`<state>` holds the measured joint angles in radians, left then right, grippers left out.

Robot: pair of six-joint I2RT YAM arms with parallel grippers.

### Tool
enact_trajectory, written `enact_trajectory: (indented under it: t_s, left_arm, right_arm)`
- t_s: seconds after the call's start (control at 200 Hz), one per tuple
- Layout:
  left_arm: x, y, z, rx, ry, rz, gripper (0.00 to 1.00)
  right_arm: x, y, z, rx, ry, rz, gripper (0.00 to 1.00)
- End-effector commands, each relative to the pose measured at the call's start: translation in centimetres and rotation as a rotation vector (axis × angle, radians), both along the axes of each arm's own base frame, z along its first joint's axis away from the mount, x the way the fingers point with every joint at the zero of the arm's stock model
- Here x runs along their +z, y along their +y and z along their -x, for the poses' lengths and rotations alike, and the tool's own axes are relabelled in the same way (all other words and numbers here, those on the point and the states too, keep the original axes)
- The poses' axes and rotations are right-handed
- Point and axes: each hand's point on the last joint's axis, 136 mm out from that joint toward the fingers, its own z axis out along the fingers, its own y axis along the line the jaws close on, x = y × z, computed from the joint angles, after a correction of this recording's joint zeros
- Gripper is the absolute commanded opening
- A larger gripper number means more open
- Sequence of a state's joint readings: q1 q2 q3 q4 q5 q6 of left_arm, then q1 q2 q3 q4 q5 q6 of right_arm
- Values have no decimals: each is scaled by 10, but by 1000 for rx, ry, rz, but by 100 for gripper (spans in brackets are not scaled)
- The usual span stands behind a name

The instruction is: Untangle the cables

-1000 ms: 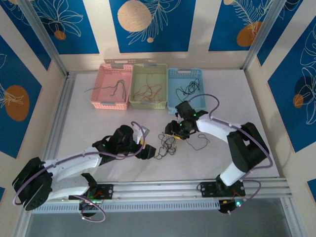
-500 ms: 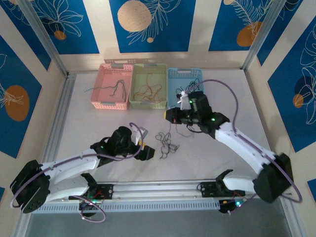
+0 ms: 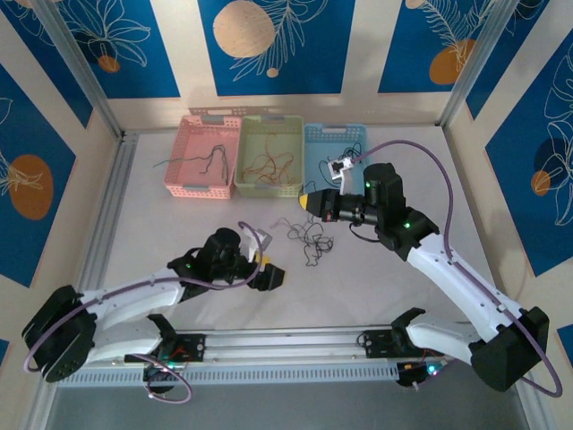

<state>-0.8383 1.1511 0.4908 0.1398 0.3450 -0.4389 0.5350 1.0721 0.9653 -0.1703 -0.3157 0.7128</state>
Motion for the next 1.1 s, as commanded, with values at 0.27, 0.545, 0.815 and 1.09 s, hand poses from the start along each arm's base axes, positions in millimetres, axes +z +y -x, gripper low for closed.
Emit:
enact_trajectory:
  t_s: [0.27, 0.545, 0.815, 1.09]
  left_arm:
    - [-6, -42, -11, -57, 55, 58, 85]
    - [-4, -31, -3, -60, 37, 50, 85]
    - [-18, -5, 10, -18, 49, 9, 84]
    - [-17, 2, 11, -3, 36, 2, 84]
  right_arm:
    - [-15, -19, -36, -184, 94, -22, 0]
    - [129, -41, -48, -183, -242, -78, 0]
    - [204, -70, -96, -283, -370, -133, 0]
    - [233, -67, -133, -223, -355, -224, 0]
